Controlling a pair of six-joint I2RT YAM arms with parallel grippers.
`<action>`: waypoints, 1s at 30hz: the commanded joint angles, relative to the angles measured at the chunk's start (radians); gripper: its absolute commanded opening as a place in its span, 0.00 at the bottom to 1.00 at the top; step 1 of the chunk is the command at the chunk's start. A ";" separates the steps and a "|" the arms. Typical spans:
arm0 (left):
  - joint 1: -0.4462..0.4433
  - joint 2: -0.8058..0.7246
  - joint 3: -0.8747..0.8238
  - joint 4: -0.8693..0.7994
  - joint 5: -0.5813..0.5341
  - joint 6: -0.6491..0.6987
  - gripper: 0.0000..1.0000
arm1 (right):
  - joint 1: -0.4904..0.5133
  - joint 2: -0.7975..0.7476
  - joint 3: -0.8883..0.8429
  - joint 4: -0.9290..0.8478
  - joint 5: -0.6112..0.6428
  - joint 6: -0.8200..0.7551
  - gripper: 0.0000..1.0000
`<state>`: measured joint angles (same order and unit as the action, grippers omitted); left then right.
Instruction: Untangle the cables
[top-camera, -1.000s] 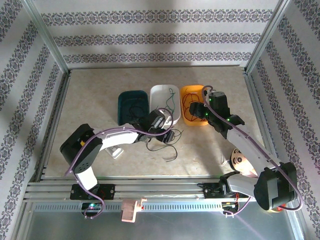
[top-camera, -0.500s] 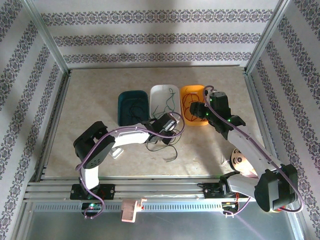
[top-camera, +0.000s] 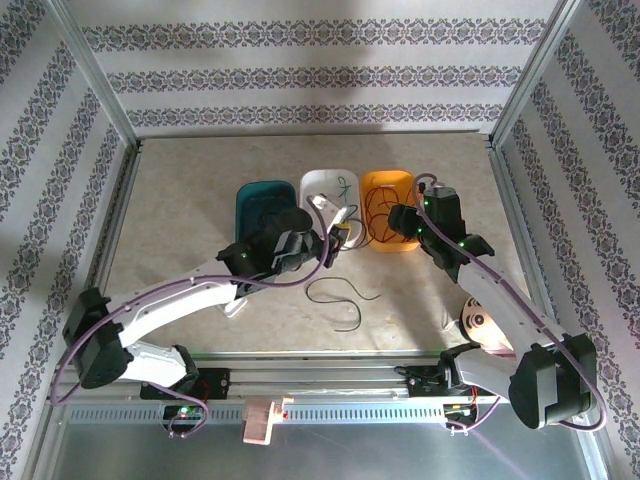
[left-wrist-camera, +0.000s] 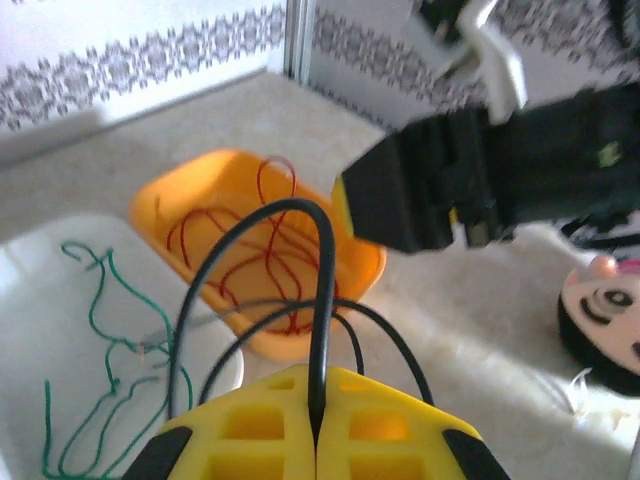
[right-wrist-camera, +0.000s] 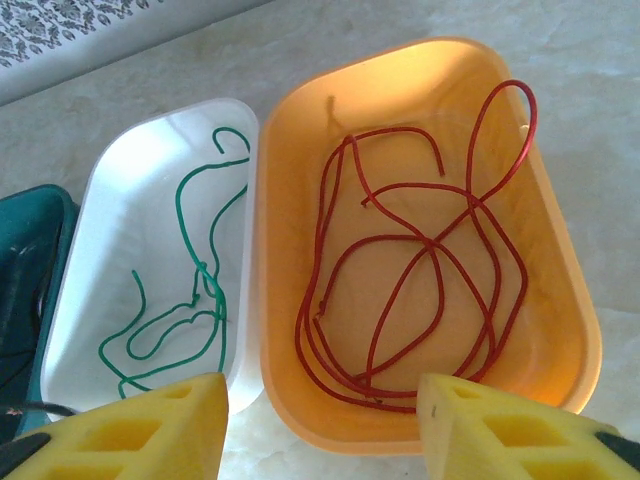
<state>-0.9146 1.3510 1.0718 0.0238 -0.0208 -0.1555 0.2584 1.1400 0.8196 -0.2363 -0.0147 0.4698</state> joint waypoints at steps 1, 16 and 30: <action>-0.001 -0.035 0.005 0.038 -0.038 0.044 0.00 | -0.010 -0.020 -0.010 -0.005 0.027 0.018 0.53; 0.258 -0.138 -0.044 -0.052 -0.300 -0.099 0.00 | -0.008 -0.009 -0.001 0.005 -0.033 -0.002 0.53; 0.389 0.123 0.051 -0.132 -0.193 0.001 0.99 | 0.122 0.030 0.010 -0.049 -0.075 -0.099 0.52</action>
<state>-0.5079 1.5192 1.0760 -0.0784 -0.2420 -0.2058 0.3744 1.1675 0.8200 -0.2619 -0.1032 0.4080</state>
